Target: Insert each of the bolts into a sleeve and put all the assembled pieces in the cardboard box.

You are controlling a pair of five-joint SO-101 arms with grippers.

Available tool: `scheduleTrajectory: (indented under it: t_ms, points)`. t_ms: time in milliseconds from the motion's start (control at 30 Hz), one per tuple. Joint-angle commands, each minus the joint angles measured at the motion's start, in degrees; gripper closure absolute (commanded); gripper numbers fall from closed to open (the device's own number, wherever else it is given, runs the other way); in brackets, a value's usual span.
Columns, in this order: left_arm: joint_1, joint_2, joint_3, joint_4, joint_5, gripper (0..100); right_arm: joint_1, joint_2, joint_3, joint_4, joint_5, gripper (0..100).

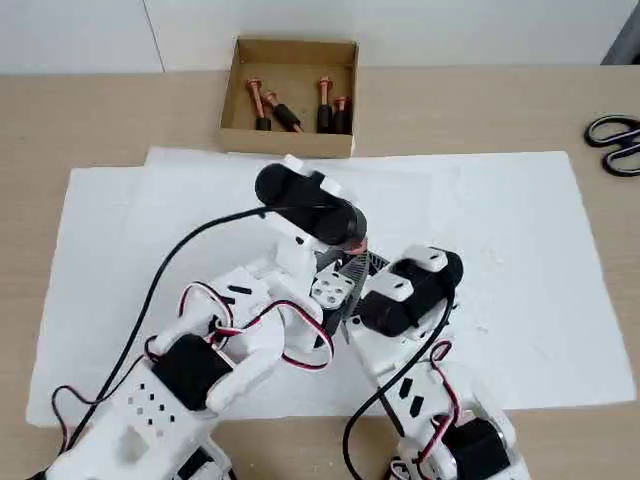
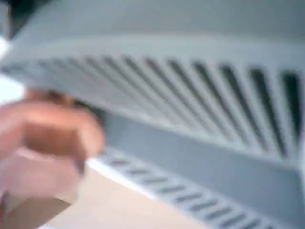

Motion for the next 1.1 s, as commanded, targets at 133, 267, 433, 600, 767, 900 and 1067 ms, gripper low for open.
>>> scheduleTrajectory:
  t_ms: [133,267,433,600,767,900,1067]
  points:
    - [-1.49,-1.23,-3.65,5.01,0.0,84,0.31,-0.4,-0.18,-1.1,-0.44,99.5]
    - [-1.49,-1.32,-4.09,5.1,0.0,84,0.31,-0.4,-0.18,-1.1,-0.44,99.5]
    - [-3.78,-3.43,-4.18,5.01,-0.09,84,1.01,-0.4,-0.18,-1.1,-0.44,99.5]
    - [-8.97,-7.21,-4.09,5.71,-0.35,84,1.63,-0.4,-0.18,-1.1,-0.44,99.5]
    - [-16.26,-8.0,-4.09,6.42,-0.53,84,1.8,-0.22,0.44,-1.1,-0.35,99.5]
    - [-26.29,-9.23,-4.09,6.59,-3.52,84,1.8,-0.22,2.2,-1.36,-0.35,99.5]
    - [-39.74,-9.41,-3.47,12.48,-6.95,84,4.88,-0.13,2.81,-1.01,-0.18,99.5]
